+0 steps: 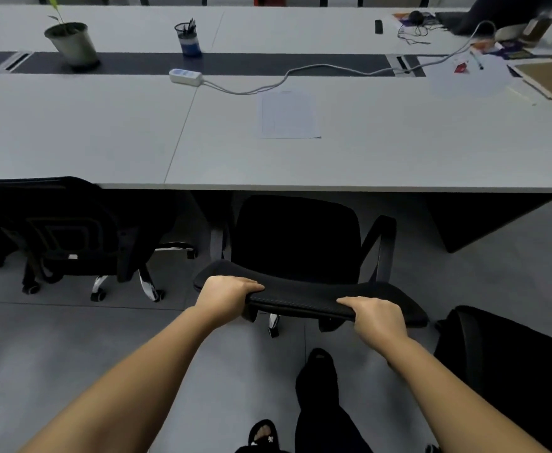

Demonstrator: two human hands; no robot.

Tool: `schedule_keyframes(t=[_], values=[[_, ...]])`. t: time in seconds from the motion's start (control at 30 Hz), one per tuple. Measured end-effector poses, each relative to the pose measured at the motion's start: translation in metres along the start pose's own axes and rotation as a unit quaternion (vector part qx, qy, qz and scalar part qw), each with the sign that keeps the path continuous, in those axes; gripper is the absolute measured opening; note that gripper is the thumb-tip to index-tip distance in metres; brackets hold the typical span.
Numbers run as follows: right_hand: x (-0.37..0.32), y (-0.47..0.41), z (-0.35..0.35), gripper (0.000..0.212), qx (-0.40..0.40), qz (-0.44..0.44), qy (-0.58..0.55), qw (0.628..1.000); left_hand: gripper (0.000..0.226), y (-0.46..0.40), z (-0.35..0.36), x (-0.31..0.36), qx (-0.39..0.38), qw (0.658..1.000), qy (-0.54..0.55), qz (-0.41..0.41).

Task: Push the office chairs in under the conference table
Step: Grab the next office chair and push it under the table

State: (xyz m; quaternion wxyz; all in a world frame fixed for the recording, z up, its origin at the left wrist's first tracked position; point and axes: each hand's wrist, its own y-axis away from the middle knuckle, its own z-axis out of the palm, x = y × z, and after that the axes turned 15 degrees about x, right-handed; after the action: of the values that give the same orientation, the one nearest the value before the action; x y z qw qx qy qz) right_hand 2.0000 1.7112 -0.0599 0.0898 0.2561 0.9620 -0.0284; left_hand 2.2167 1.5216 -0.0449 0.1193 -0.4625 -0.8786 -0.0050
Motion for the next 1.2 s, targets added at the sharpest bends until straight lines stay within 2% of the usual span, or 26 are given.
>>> schedule_keyframes(t=[0.37, 0.73, 0.9, 1.07, 1.2], values=[[0.056, -0.129, -0.016, 0.054, 0.001, -0.030, -0.005, 1.000, 0.048, -0.126, 0.018, -0.001, 0.002, 0.999, -0.013, -0.044], [0.041, -0.209, -0.017, 0.056, -0.014, -0.032, -0.008, 0.999, 0.051, -0.194, 0.009, -0.046, -0.043, 0.997, -0.046, -0.047], [0.044, -0.235, -0.021, 0.052, -0.035, -0.036, 0.010, 0.999, 0.050, -0.208, 0.014, -0.053, -0.026, 0.998, -0.025, -0.044], [0.036, -0.238, -0.019, 0.051, -0.039, -0.040, 0.001, 0.998, 0.048, -0.201, 0.017, -0.061, 0.027, 0.998, 0.000, -0.050], [0.023, -0.237, -0.014, 0.053, -0.037, -0.050, -0.005, 0.998, 0.051, -0.197, 0.010, -0.075, 0.015, 0.998, -0.020, -0.055]])
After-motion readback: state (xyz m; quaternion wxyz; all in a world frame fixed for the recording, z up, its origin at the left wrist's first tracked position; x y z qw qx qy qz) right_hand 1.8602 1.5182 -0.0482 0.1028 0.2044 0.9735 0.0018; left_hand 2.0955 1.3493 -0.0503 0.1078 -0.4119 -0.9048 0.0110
